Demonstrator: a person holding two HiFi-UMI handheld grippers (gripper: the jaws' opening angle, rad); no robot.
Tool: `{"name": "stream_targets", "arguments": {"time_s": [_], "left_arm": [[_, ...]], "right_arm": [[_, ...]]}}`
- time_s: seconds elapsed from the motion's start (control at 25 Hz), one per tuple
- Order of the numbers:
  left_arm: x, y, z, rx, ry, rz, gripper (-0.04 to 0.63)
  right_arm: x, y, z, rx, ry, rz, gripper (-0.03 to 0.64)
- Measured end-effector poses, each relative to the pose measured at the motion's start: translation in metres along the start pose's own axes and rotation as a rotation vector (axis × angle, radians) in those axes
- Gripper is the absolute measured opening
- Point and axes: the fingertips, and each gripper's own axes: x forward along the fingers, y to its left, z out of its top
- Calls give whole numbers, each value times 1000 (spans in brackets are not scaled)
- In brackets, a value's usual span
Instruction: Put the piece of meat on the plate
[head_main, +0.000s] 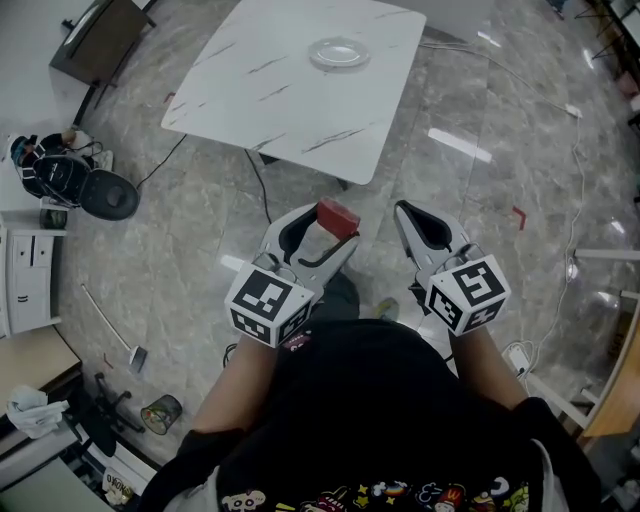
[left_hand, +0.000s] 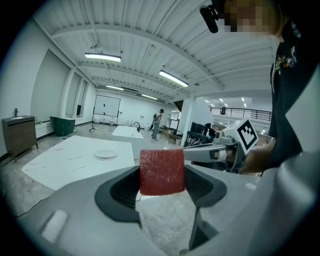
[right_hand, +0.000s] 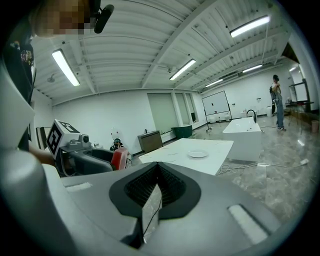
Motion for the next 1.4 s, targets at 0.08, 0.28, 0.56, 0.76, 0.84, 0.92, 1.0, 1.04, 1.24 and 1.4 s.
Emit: {"name": "stream_targets", "arguments": {"time_s": [0.08,0.28,0.56,0.76,0.84,0.92,1.0,1.04,1.24,1.4], "left_arm": [[1,14,3,-2,5,-7,388],[5,44,11,-3,15,-33,387],[10,81,20,-2,17,-75,387],[10,100,22,0,23,-110,387],[10,107,21,7,28,-123,387],[10,115,21,13,32,-128,387],[9,122,20,12,34,-127,387],[9,125,21,10,34,-126,387],[8,132,21,6,36,-120,387],[9,131,19,6,41,-116,387]], "right_arm": [[14,0,5,3,2,-6,23],[43,-2,16,13,11,-28,23],[77,-2,28,18,15,-68,23],[92,-1,34,19,22,-105,23],[97,0,34,21,25,-119,23],[101,1,33,27,28,-130,23],[105,3,32,31,33,-133,23],[106,4,32,31,36,-134,23],[108,3,31,34,34,-143,23],[106,1,32,34,25,-146,23]]}}
